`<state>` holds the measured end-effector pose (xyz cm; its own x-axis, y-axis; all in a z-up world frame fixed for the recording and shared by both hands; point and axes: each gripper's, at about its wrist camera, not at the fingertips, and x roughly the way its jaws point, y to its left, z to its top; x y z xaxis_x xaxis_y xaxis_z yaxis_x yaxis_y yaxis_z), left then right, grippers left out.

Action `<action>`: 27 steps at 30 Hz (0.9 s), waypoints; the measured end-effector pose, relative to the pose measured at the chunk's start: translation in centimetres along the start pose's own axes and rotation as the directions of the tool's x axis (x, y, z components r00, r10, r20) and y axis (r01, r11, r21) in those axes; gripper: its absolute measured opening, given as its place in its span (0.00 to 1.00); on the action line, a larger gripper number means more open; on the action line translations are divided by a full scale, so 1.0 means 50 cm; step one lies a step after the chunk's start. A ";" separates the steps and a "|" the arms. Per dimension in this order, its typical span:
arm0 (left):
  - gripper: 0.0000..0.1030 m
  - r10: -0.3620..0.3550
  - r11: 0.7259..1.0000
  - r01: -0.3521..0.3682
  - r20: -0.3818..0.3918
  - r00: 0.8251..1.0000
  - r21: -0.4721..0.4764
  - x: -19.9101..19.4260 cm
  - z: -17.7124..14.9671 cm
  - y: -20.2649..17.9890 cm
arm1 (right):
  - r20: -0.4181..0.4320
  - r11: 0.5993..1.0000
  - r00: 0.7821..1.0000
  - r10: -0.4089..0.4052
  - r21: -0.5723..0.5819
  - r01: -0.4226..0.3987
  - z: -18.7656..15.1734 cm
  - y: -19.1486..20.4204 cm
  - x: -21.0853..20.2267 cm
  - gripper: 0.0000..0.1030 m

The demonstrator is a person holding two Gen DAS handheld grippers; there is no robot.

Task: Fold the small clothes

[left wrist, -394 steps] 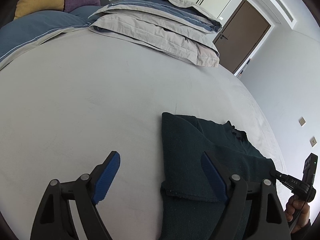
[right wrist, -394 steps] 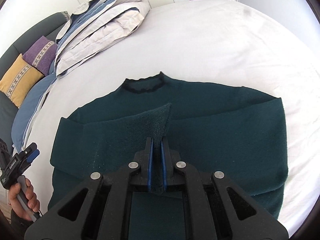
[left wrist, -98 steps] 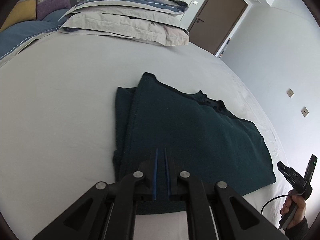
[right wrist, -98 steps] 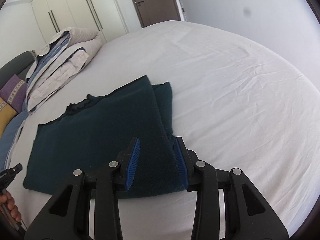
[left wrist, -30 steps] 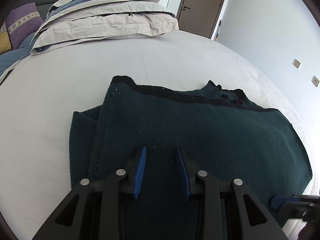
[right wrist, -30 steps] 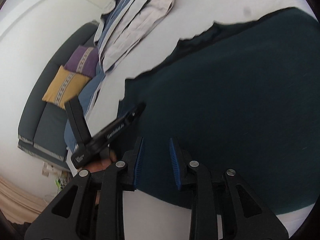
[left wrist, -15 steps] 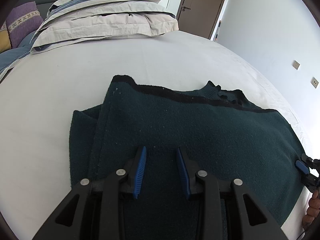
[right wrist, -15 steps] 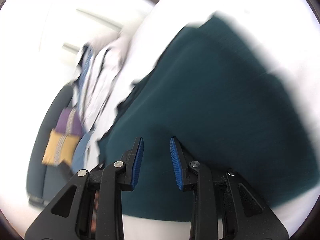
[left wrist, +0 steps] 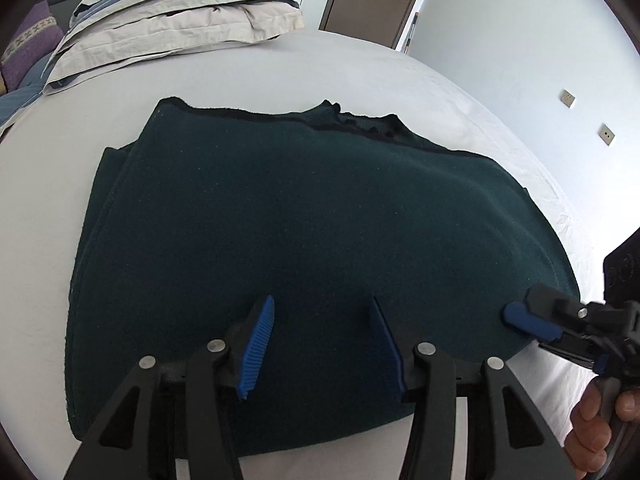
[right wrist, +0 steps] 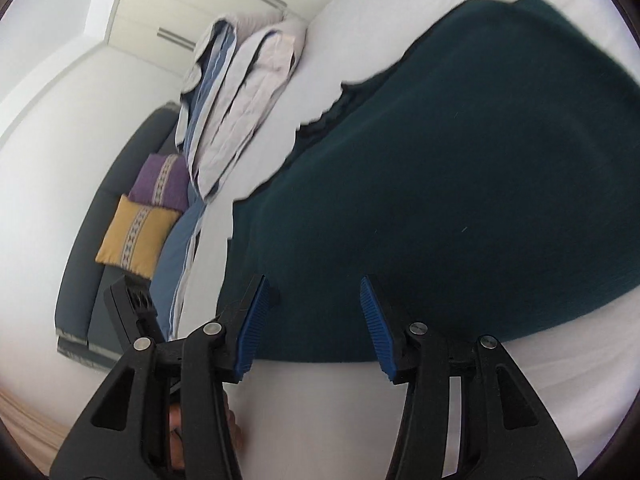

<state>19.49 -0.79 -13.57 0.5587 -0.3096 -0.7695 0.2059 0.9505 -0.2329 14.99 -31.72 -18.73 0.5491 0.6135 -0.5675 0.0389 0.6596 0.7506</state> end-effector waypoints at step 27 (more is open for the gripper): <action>0.49 0.088 0.995 -0.087 0.014 0.996 -0.052 -0.092 -0.027 0.093 | 0.216 0.992 0.972 -0.088 0.105 0.066 -0.059 -0.064 -0.200 0.45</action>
<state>16.78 5.07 -11.93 0.5857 -0.2254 -0.7786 0.1148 0.9739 -0.1957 6.92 -38.70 -16.42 0.7113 0.4447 -0.5443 0.1625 0.6494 0.7429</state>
